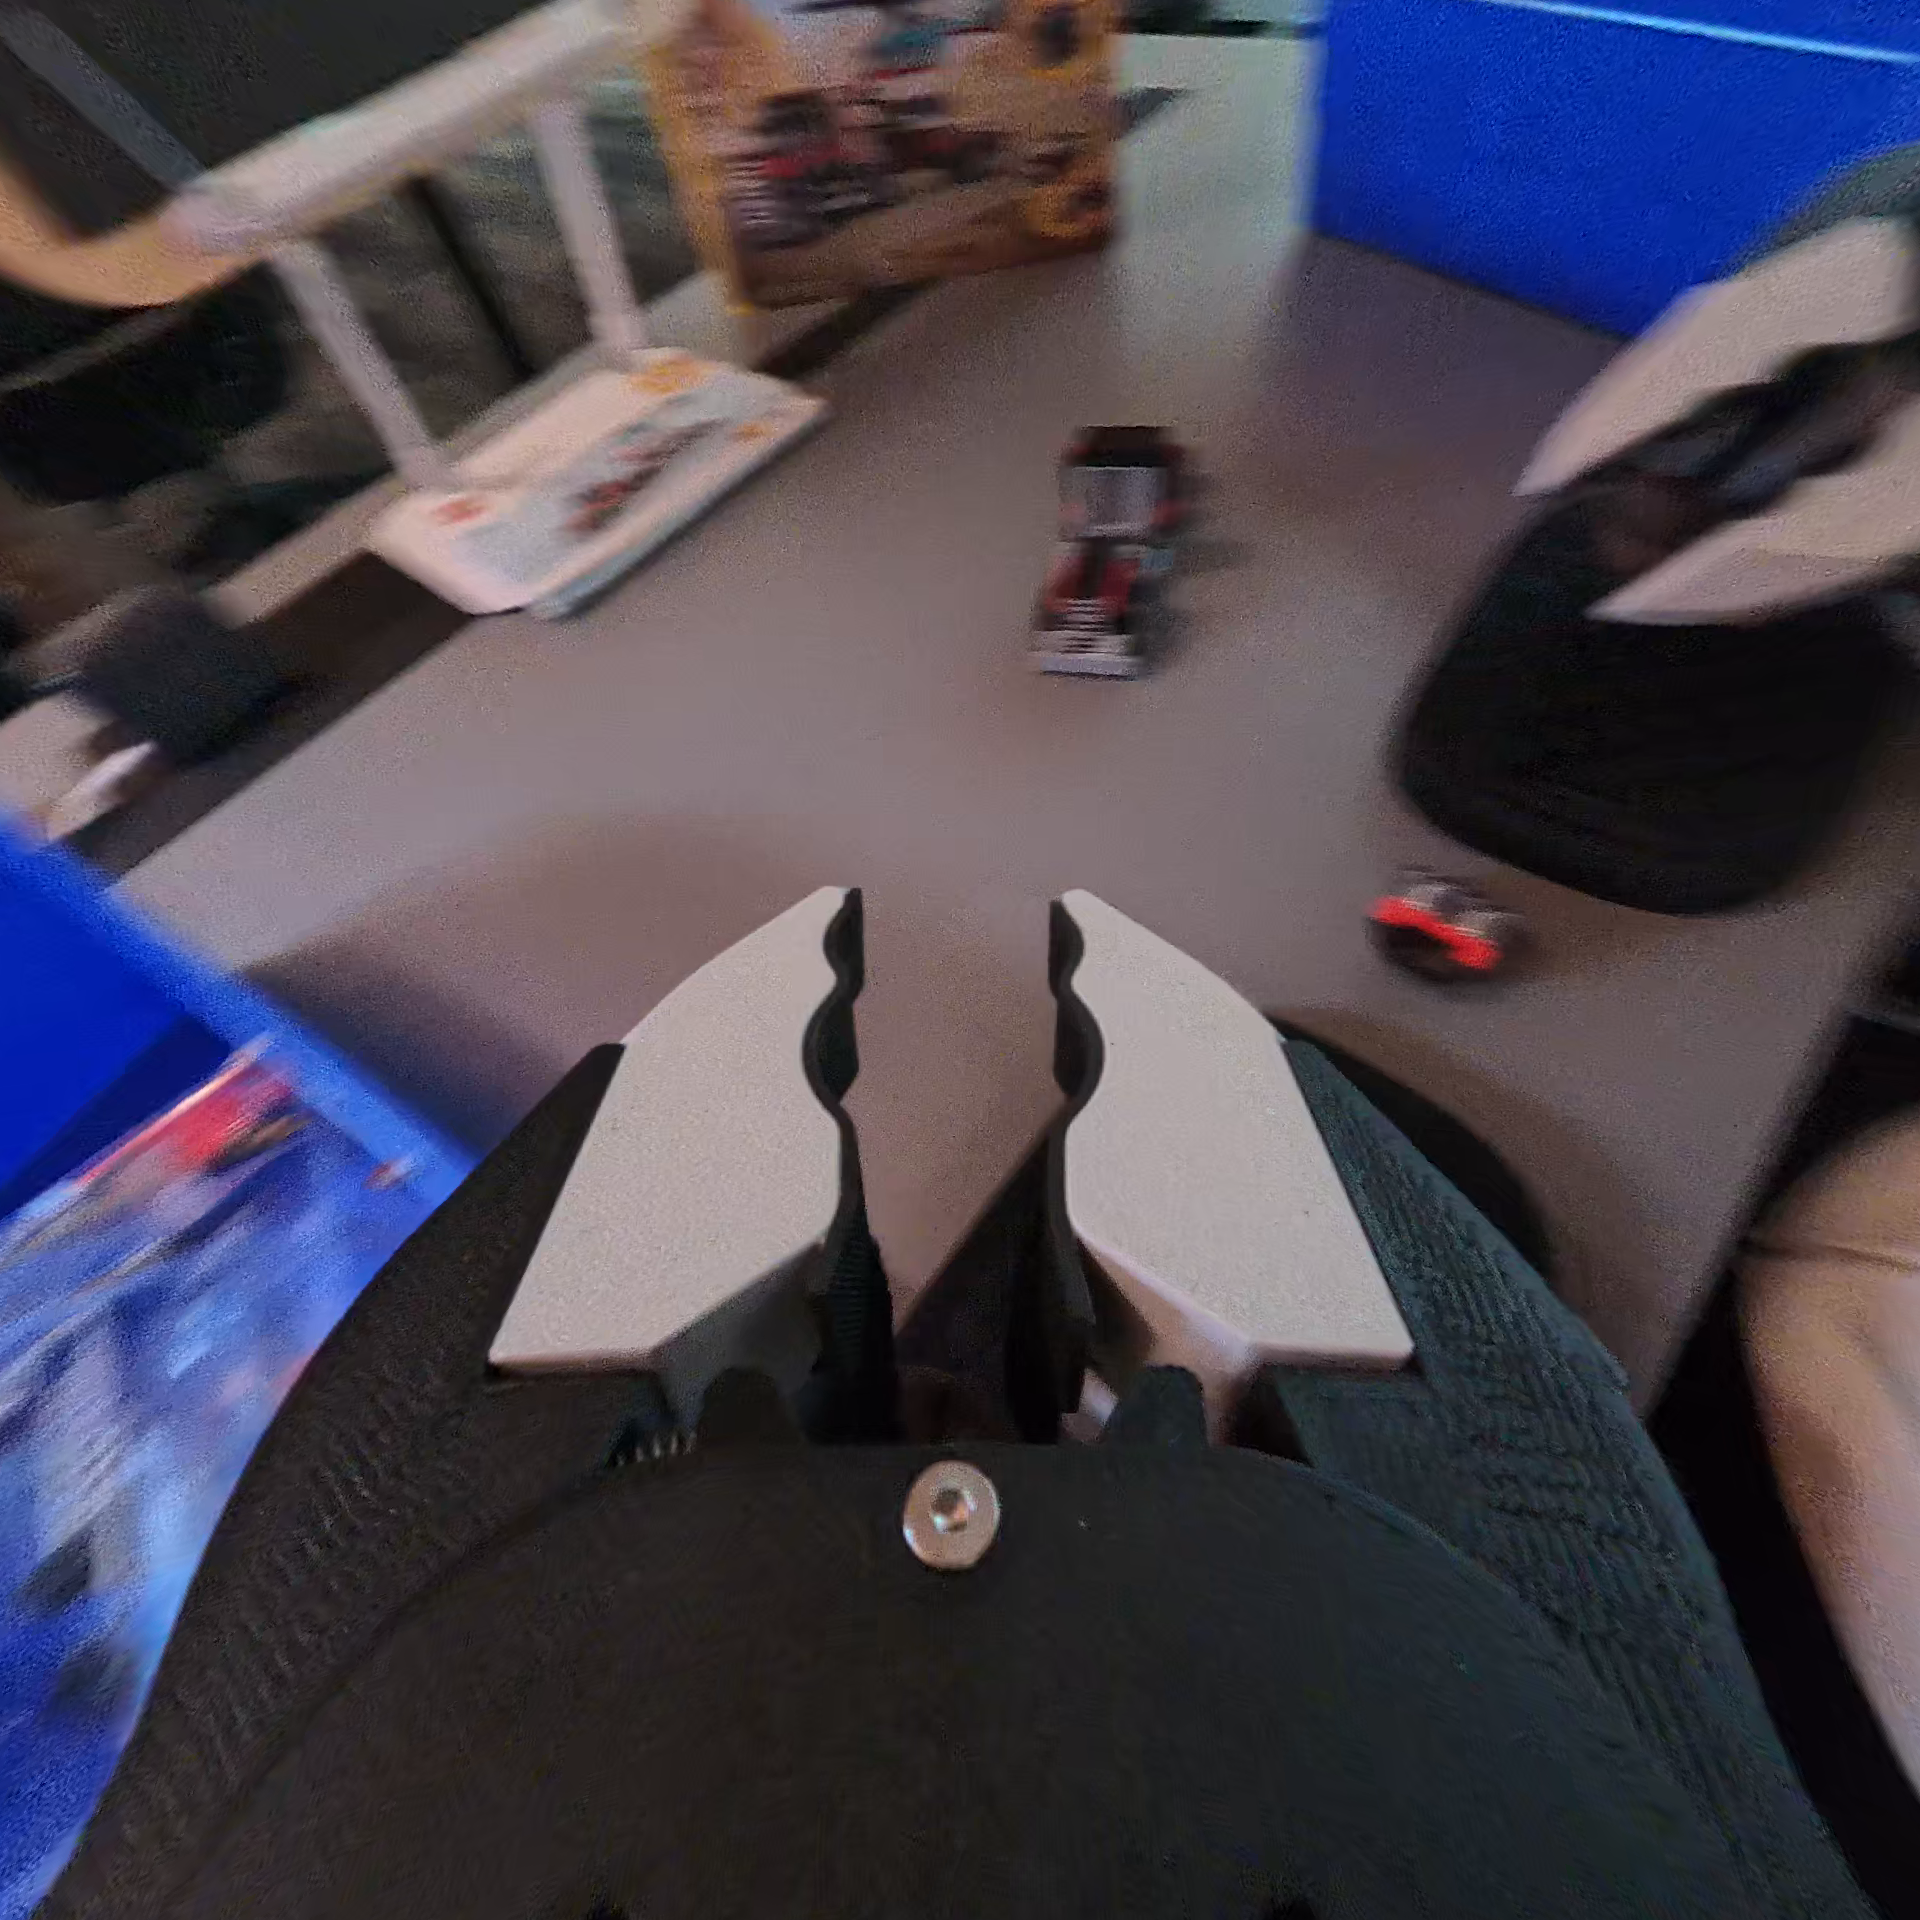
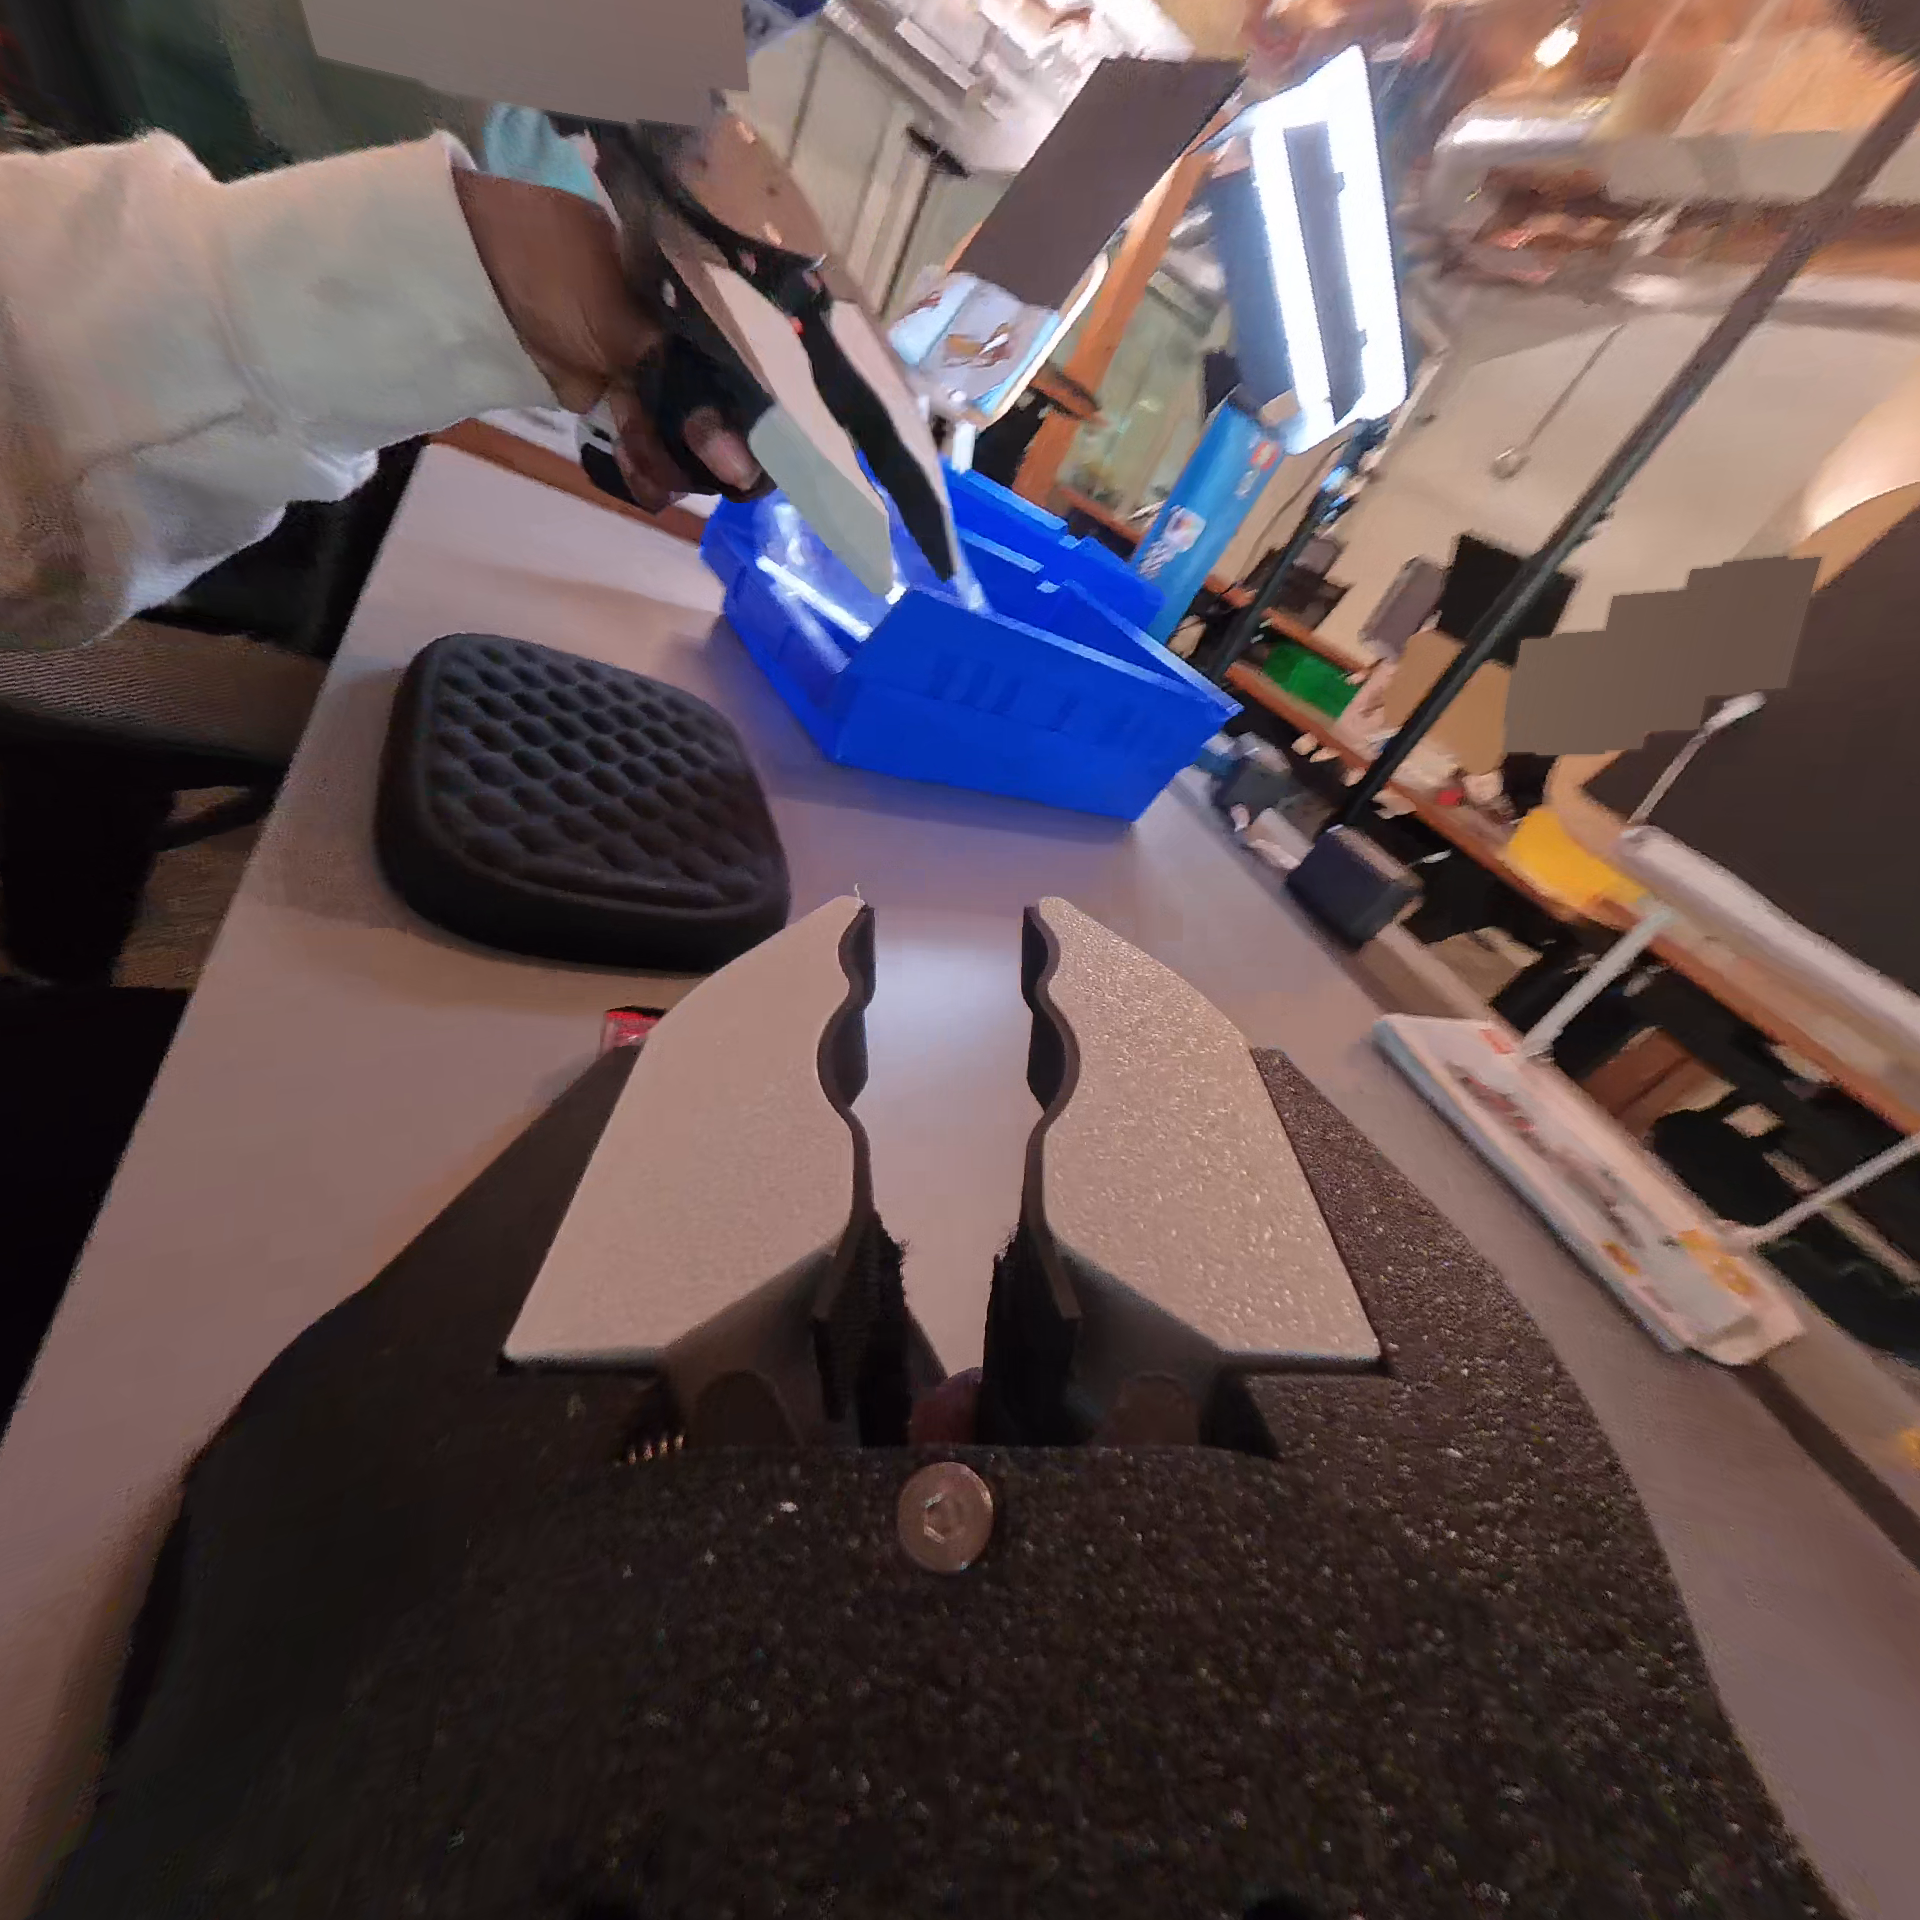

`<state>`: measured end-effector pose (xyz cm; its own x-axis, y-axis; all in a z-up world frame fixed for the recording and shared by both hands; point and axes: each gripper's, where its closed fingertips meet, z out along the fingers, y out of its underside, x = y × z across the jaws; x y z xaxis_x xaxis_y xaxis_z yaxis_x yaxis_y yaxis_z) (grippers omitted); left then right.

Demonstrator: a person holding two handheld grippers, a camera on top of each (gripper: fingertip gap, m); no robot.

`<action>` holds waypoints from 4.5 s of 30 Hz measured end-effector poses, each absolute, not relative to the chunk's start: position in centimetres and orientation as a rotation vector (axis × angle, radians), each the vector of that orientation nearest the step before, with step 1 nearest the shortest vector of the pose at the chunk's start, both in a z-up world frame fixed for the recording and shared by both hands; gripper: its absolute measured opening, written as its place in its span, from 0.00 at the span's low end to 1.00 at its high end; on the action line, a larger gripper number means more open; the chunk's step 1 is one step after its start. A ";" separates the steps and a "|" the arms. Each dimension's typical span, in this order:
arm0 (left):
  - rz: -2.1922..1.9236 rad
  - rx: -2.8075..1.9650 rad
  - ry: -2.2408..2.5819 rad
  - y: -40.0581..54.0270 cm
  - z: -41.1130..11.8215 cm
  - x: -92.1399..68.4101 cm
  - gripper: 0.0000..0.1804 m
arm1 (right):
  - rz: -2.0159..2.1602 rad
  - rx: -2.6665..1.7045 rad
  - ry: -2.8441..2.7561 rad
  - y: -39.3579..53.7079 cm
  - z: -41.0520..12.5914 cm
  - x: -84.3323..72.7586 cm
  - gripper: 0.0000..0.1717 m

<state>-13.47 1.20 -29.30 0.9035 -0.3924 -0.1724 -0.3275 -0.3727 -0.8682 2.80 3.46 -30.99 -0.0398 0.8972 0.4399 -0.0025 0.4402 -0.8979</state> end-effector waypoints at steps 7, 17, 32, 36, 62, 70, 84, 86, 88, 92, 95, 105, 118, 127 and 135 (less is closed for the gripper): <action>-0.421 -2.007 1.020 0.2 -36.5 -0.5 0.28 | 1.132 -1.242 -1.874 0.5 -35.9 1.8 0.25; -0.457 -2.034 1.216 -0.1 -40.2 1.3 0.19 | 1.009 -1.486 -2.067 -0.3 -40.0 0.9 0.25; -0.478 -2.002 1.220 -0.4 -40.1 1.3 0.19 | 0.701 -1.254 -2.065 -0.5 -40.5 0.9 0.19; -0.494 -2.023 1.196 -0.3 -40.2 1.2 0.19 | 0.656 -1.256 -2.038 -0.3 -40.4 0.8 0.19; -0.514 -1.964 1.281 -1.2 -40.3 1.7 0.19 | 0.983 -1.307 -2.125 -0.4 -39.7 1.2 0.06; -0.501 -1.980 1.251 -0.8 -40.3 1.5 0.19 | 0.854 -1.278 -2.189 -1.1 -40.7 1.0 0.20; -0.451 -2.022 1.173 0.2 -40.4 0.7 0.19 | 0.738 -1.295 -2.003 -1.1 -40.0 1.3 0.02; -0.454 -2.006 1.196 -0.1 -40.4 0.8 0.19 | 0.864 -1.389 -2.022 -1.2 -40.0 1.4 0.03; -0.459 -2.009 1.192 -0.1 -40.4 0.8 0.19 | 0.904 -1.404 -2.036 -1.1 -39.9 1.4 0.03; -0.450 -1.999 1.197 -0.1 -40.4 0.8 0.19 | 0.935 -1.410 -1.999 -0.4 -39.4 1.2 0.09; -0.465 -2.008 1.193 -0.1 -40.4 0.8 0.19 | 0.957 -1.418 -1.994 -0.3 -39.3 1.2 0.05; -0.379 -2.031 1.126 0.8 -40.4 0.2 0.20 | 0.844 -1.466 -2.073 0.5 -39.5 3.4 0.11; -0.445 -1.940 1.043 0.9 -38.6 0.1 0.30 | 0.747 -1.457 -2.247 -1.7 -41.6 3.9 0.05; -0.113 -1.290 0.837 0.6 -30.7 0.8 0.17 | 1.787 -1.563 -1.243 1.1 -31.2 1.1 0.04; -0.028 -1.241 0.866 0.9 -30.3 2.5 0.08 | 2.081 -1.563 -1.070 0.4 -29.9 1.3 0.04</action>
<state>2.46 0.85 -30.33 0.6907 -0.4614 -0.5568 -0.4239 0.3655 -0.8287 1.30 0.41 -29.91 -0.3465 0.6491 -0.6772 0.1733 -0.6652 -0.7263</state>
